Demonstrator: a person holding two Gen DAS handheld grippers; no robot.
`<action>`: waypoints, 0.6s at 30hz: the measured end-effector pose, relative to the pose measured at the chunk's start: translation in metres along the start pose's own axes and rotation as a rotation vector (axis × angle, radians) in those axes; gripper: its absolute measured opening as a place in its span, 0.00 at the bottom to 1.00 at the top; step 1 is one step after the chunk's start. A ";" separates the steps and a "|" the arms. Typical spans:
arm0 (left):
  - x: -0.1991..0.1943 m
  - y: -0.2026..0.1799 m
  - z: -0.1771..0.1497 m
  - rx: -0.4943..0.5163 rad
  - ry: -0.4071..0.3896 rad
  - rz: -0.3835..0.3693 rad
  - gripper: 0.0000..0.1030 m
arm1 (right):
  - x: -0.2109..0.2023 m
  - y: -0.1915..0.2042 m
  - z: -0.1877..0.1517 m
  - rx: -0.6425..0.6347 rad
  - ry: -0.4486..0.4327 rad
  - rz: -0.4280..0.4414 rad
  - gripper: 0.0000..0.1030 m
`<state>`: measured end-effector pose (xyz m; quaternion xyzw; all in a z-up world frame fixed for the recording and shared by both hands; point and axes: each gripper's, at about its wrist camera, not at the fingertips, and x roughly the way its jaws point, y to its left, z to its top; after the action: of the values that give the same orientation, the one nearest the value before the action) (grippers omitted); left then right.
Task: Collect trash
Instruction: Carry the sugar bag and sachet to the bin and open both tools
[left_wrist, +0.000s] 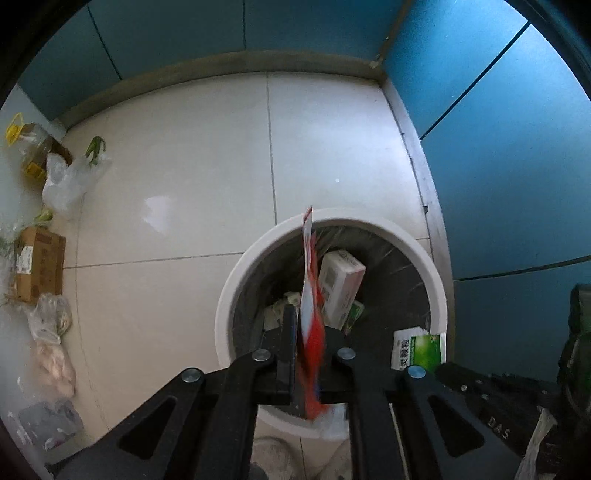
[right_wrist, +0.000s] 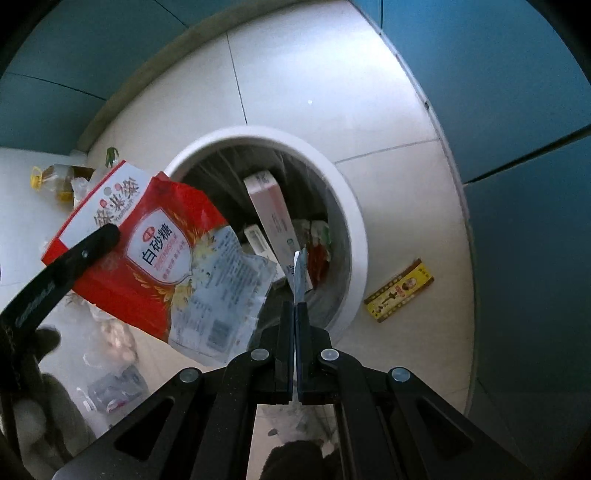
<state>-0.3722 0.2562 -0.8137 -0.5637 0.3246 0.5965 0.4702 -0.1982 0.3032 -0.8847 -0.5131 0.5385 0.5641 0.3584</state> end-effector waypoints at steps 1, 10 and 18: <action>-0.005 0.001 -0.002 -0.002 -0.007 0.007 0.37 | 0.003 -0.002 0.000 -0.003 0.000 0.004 0.01; -0.069 0.006 -0.018 -0.027 -0.073 0.051 1.00 | -0.028 0.017 -0.010 -0.062 -0.025 -0.058 0.62; -0.182 -0.002 -0.041 -0.075 -0.118 0.120 1.00 | -0.131 0.042 -0.046 -0.105 -0.111 -0.147 1.00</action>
<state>-0.3697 0.1833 -0.6414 -0.5243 0.3071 0.6675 0.4305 -0.2012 0.2711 -0.7433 -0.5373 0.4483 0.5914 0.4006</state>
